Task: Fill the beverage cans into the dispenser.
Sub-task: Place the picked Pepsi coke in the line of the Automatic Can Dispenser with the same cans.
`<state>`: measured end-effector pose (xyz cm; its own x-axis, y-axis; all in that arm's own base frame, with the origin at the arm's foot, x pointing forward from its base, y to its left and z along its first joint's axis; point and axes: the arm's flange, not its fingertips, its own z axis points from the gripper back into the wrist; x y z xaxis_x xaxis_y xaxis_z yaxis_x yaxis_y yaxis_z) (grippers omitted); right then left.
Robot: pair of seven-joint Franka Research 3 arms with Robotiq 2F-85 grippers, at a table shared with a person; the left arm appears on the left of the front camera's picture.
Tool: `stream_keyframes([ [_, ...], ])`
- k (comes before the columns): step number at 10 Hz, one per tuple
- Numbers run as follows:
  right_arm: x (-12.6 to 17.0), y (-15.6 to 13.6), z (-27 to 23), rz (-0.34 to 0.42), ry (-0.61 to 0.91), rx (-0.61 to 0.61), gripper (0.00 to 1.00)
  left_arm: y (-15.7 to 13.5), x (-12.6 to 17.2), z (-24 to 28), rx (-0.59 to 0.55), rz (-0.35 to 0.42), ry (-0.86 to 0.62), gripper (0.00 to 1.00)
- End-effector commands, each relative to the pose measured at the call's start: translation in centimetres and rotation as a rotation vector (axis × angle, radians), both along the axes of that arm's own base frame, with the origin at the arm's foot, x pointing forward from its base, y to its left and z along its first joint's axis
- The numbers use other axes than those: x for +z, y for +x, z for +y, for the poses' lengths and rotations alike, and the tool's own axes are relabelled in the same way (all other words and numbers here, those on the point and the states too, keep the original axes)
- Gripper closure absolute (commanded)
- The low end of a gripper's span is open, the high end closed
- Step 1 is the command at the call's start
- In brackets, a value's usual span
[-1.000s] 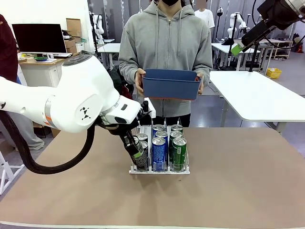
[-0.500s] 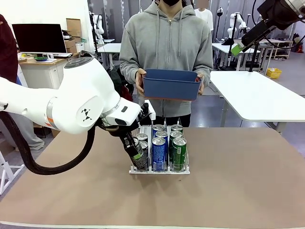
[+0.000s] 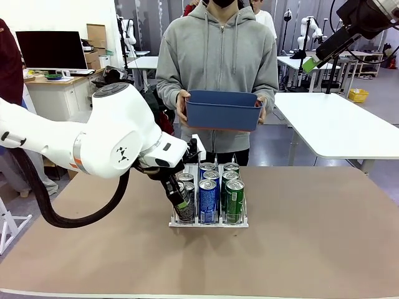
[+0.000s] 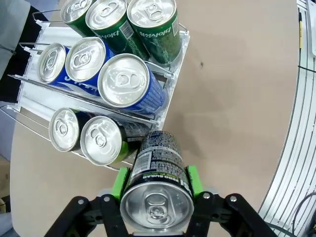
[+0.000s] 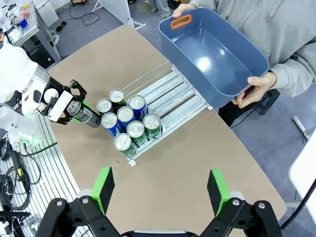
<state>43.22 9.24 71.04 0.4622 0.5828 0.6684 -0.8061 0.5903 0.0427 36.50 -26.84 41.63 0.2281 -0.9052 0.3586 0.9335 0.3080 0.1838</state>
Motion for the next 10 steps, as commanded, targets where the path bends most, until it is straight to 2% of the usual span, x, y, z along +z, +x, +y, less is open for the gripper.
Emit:
stream_keyframes([
  [1, -0.1, 0.0, -0.1, 0.004, 0.01, 0.005, 0.0, 2.0, 0.1, 0.0, -0.022, -0.028, -0.014, 0.42],
  [5, -0.1, 0.0, -0.1, 0.004, 0.01, 0.005, 0.0, 4.6, 0.4, -0.1, 0.012, -0.064, 0.013, 0.42],
  [10, -0.1, 0.0, -0.1, 0.004, 0.01, 0.005, 0.0, 7.3, -0.9, -1.0, 0.043, -0.03, 0.076, 0.42],
])
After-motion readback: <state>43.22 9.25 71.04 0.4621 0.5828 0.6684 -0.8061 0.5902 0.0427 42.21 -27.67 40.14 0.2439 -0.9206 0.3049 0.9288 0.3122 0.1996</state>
